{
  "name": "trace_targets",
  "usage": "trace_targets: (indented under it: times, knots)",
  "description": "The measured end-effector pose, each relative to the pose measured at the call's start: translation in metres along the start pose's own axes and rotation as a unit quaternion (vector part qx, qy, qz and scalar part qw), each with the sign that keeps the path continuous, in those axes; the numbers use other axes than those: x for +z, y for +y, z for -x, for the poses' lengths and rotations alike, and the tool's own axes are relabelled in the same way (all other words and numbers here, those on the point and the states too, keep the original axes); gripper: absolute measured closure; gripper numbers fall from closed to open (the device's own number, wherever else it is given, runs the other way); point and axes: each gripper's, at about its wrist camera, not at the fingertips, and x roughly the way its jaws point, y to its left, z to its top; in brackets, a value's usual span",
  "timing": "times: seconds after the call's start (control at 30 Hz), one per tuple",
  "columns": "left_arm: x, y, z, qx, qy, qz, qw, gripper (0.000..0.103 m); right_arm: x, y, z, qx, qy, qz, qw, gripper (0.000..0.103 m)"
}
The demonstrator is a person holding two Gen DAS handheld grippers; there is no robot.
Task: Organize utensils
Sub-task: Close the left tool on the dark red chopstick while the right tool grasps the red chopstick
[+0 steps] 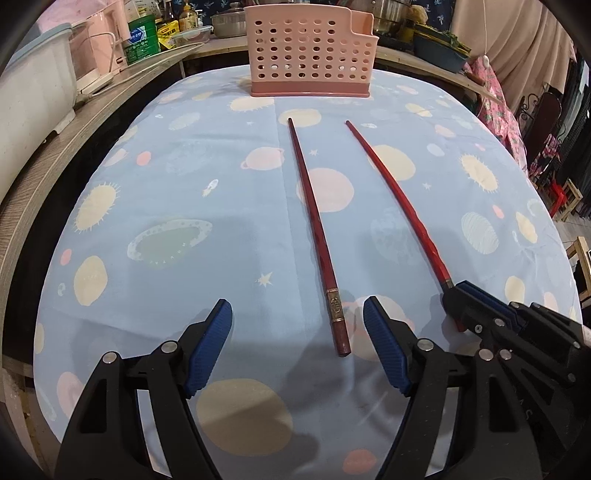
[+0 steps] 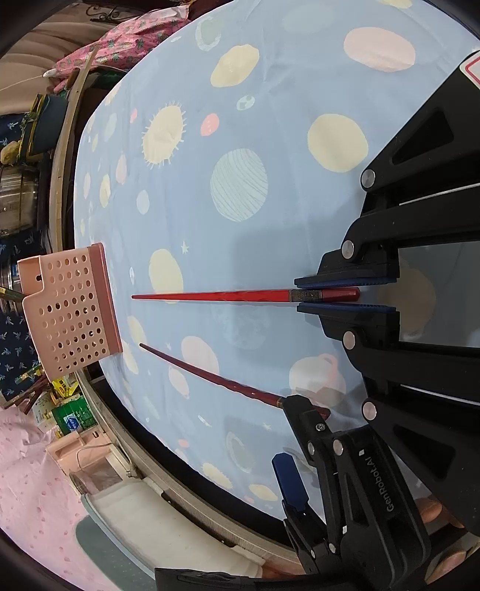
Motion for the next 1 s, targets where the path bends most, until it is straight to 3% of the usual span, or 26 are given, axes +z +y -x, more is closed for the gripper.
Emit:
trace_targets:
  times: [0.27, 0.37, 0.47, 0.53, 0.63, 0.73, 1.0]
  knots:
    - [-0.004, -0.003, -0.005, 0.009, 0.003, -0.006, 0.9999, 0.039, -0.001, -0.001, 0.0, 0.002, -0.003, -0.002, 1.0, 0.096]
    - [-0.005, -0.004, -0.003, 0.008, 0.001, -0.007, 0.9999, 0.047, -0.001, -0.002, 0.0, 0.003, -0.003, -0.001, 1.0, 0.096]
    - [-0.004, -0.003, -0.002, 0.004, 0.001, -0.008, 1.0, 0.061, -0.001, -0.002, 0.0, 0.004, -0.003, -0.002, 1.0, 0.096]
    - [-0.004, -0.003, -0.001, -0.003, 0.004, -0.007, 1.0, 0.078, -0.001, -0.002, 0.0, 0.004, -0.003, -0.003, 1.0, 0.096]
    - [-0.002, -0.002, 0.0, -0.019, 0.013, -0.004, 0.9997, 0.095, 0.0, -0.002, 0.0, 0.005, -0.001, -0.003, 1.0, 0.096]
    - [0.0, 0.0, 0.001, -0.031, 0.019, 0.002, 0.9993, 0.095, 0.0, -0.003, 0.001, 0.008, 0.002, -0.006, 1.0, 0.096]
    - [0.016, 0.007, 0.03, -0.046, -0.01, 0.016, 0.9988, 0.096, 0.01, -0.003, 0.019, 0.02, -0.013, -0.011, 1.0, 0.096]
